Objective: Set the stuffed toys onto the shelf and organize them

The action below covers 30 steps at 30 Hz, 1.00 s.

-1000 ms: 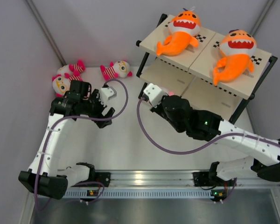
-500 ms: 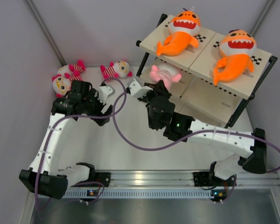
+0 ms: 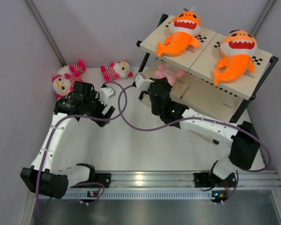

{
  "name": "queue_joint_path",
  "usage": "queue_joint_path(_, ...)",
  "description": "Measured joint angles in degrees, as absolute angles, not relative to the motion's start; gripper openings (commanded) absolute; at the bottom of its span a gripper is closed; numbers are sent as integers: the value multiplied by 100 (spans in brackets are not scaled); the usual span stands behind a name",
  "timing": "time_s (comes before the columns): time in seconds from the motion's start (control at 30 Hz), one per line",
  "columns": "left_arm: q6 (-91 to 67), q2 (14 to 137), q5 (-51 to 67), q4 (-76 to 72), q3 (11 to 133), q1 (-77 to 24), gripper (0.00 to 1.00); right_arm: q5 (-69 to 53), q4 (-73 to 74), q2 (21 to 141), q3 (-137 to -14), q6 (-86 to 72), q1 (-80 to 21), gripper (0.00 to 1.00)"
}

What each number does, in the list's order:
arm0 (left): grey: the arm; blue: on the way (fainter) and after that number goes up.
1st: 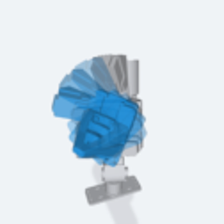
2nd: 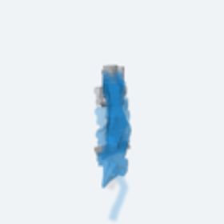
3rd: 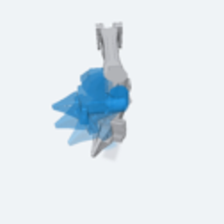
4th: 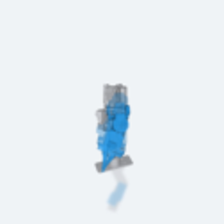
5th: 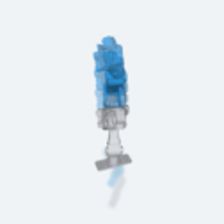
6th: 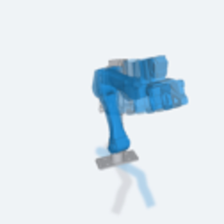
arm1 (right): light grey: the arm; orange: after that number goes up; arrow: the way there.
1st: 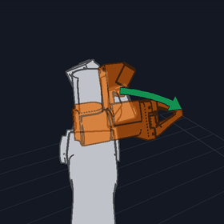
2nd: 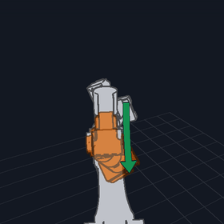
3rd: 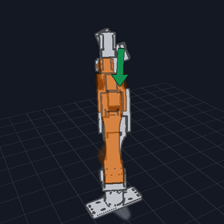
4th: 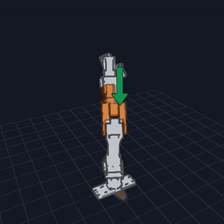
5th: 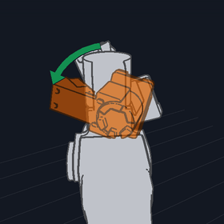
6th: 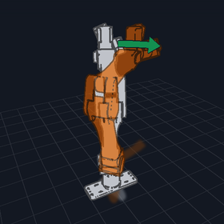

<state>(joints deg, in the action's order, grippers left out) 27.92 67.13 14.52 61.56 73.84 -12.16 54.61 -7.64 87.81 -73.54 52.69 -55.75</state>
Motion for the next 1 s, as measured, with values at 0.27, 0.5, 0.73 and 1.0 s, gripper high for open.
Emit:
queue_joint_path(0.27, 2794, 6713, 1343, 6149, 7166, -1216, 96, 4982, -491, 9135, -7393, 4882, -5144, 37)
queue_joint_path(0.5, 2823, 6713, 1332, 6141, 7161, -1216, 96, 4803, 3, 9150, -7555, 4541, -5118, 71)
queue_joint_path(0.73, 2825, 6823, 980, 5887, 7153, -1079, 99, 4683, 489, 8897, -7557, 4383, -5360, 90)
queue_joint_path(1.0, 2875, 8764, -856, 4320, 7196, 482, 99, 4484, 989, 8499, -7734, 4289, -5776, 96)
